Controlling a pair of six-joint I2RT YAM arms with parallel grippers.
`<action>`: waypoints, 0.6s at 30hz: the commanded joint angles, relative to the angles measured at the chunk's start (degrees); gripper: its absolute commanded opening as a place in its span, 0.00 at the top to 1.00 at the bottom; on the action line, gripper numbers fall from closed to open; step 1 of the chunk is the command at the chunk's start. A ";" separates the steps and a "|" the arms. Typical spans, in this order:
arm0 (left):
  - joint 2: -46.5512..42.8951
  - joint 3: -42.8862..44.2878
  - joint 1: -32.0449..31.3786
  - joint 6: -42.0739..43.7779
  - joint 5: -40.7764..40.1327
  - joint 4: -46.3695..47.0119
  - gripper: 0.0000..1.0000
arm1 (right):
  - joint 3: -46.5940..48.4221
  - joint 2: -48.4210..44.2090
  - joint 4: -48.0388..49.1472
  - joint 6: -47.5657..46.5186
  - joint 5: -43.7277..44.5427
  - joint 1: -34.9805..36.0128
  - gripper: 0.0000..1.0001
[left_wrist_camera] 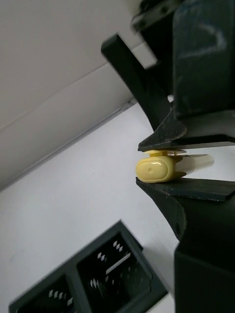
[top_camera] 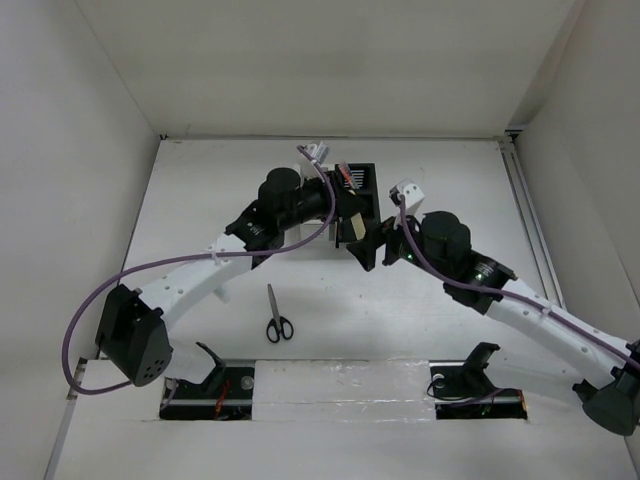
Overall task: Sort the stationery into containers
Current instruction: Place the pen in the storage box.
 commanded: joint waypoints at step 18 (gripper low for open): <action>23.15 19.38 7.03 22.16 -50.24 16.16 1.00 | -12.68 -15.23 4.60 1.00 3.53 1.11 0.00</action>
